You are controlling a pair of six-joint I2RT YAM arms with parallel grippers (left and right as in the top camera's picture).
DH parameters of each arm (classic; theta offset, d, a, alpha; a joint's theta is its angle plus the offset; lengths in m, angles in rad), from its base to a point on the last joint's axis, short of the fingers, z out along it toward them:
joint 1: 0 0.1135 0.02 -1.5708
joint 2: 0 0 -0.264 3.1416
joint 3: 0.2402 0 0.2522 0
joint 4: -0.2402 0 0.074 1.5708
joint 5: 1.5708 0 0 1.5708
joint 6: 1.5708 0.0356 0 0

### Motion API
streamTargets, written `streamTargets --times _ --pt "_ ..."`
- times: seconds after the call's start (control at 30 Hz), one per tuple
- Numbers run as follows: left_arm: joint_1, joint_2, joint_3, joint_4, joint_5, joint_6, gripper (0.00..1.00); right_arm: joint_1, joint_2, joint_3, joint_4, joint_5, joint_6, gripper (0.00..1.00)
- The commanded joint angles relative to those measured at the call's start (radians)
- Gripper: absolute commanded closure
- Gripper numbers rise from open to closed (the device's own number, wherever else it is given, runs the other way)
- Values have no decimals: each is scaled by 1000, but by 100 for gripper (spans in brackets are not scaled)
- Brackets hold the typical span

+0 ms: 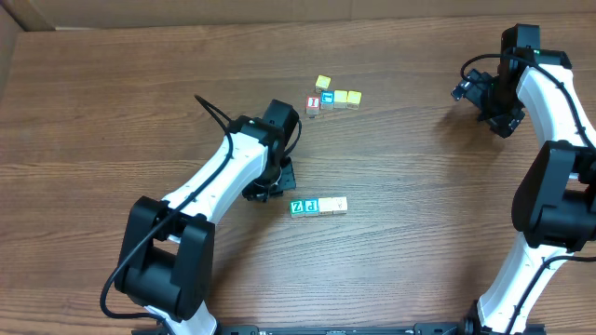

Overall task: Flip 5 blocks
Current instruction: 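Lift the left gripper and move it to the W block at upper left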

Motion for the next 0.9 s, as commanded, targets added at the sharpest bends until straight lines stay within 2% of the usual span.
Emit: streamTargets --times 0.0,0.23,0.87 --pt "-25 -18 -51 23 -8 -6 96 1 -30 17 5 -1 -4 0" --pt "-40 -18 -123 127 95 -6 96 1 -30 17 5 -1 -4 0" --pt "-40 -18 -141 199 95 -6 96 1 -30 17 5 -1 -4 0"
